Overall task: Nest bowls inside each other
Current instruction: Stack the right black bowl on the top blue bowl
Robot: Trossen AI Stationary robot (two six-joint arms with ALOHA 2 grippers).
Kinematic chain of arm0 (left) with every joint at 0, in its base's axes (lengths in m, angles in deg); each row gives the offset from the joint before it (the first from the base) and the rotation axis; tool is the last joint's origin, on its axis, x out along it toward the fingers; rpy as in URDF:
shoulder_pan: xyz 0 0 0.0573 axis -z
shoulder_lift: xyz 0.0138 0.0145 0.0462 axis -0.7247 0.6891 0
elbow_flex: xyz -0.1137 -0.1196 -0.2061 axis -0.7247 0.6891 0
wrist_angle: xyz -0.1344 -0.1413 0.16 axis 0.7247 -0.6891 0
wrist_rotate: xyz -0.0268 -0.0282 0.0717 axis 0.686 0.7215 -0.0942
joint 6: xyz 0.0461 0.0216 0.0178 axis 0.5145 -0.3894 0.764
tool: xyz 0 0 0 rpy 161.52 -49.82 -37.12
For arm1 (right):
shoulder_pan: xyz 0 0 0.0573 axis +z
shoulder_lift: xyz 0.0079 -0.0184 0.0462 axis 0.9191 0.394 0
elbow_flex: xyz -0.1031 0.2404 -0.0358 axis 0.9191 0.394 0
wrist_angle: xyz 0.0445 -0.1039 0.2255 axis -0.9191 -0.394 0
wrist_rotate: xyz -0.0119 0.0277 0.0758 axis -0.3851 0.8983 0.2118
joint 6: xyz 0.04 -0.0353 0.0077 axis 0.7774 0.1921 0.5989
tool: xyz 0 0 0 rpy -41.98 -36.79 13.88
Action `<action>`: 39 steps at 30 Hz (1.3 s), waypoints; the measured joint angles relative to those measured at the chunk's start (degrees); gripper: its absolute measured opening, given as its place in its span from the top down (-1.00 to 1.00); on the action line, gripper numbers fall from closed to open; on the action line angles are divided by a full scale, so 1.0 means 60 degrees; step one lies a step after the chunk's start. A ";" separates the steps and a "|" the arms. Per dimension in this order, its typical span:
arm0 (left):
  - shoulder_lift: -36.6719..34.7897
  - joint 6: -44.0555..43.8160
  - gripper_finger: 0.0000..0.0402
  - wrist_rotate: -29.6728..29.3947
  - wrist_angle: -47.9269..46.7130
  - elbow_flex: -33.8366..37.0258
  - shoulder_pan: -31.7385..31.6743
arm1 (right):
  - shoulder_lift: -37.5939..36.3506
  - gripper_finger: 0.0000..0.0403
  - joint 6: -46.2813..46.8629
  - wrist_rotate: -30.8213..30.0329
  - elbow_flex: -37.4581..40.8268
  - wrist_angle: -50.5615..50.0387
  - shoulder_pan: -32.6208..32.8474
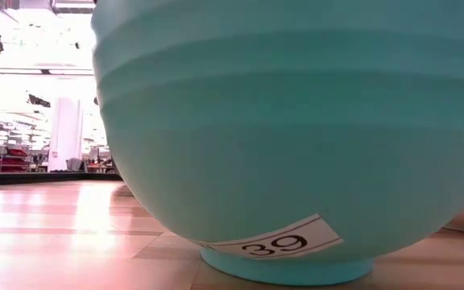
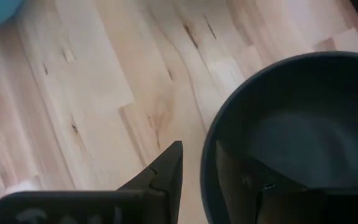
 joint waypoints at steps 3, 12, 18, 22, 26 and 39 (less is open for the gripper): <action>0.0322 -0.0100 0.60 0.0093 0.0430 0.0000 -0.0103 | 0.0194 0.41 0.0002 -0.0059 -0.0001 -0.0083 -0.0009; 0.0363 -0.0326 0.60 0.0298 0.0914 0.0004 -0.0270 | 0.1370 0.41 -0.0003 -0.0247 0.0002 0.0387 -0.0009; 0.0332 -0.0346 0.60 0.0258 0.1039 0.0004 -0.0349 | 0.1802 0.57 -0.0033 -0.0488 -0.0046 0.0801 0.0014; 0.0300 -0.0484 0.60 0.0256 0.0988 0.0004 -0.0378 | 0.1581 0.90 -0.0103 -0.0873 -0.0046 0.0884 0.0075; 0.0246 -0.0628 0.60 0.0264 0.0912 0.0000 -0.0378 | 0.1025 0.91 0.0116 -0.1092 0.0016 0.0627 0.0200; -0.0822 -0.1029 0.60 0.0175 -0.0273 -0.0004 -0.0381 | -0.1683 0.94 0.2190 -0.0724 0.0020 0.0516 0.2638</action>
